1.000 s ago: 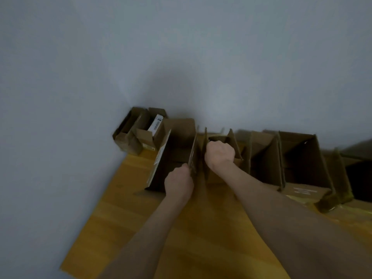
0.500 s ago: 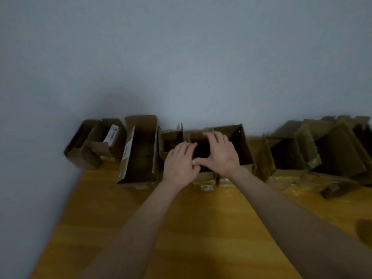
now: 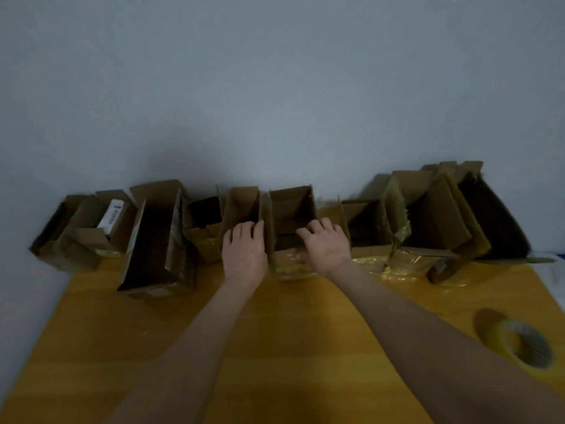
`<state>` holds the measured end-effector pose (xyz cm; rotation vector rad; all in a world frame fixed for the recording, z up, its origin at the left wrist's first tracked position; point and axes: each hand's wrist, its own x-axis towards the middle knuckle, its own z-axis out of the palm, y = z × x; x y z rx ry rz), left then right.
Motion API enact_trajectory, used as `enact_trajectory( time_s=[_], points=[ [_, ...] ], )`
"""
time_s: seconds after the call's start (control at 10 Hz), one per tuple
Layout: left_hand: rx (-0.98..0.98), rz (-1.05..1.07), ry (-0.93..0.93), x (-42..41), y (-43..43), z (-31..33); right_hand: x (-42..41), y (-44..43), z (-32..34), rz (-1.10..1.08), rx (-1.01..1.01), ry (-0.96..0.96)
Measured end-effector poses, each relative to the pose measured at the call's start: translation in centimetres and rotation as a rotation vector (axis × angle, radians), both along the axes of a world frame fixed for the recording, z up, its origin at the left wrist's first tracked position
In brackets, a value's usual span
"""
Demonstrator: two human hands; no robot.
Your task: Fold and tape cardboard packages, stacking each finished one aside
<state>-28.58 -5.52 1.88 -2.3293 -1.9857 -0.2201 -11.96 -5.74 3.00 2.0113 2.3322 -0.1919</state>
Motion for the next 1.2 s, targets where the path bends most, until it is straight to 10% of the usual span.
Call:
enact_trajectory(
  time_s=[0.6, 0.7, 1.2],
  points=[
    [-0.105, -0.141, -0.048, 29.6, -6.8, 2.3, 27.9, -6.4, 4.7, -0.221, 0.062, 0.147],
    [-0.164, -0.137, 0.03, 31.6, -6.8, 0.9, 29.9, -6.8, 3.2, -0.333, -0.171, 0.175],
    [-0.185, -0.02, 0.079, 31.9, -5.5, 2.6, 28.8, -5.5, 3.1, -0.167, 0.041, 0.274]
  ],
)
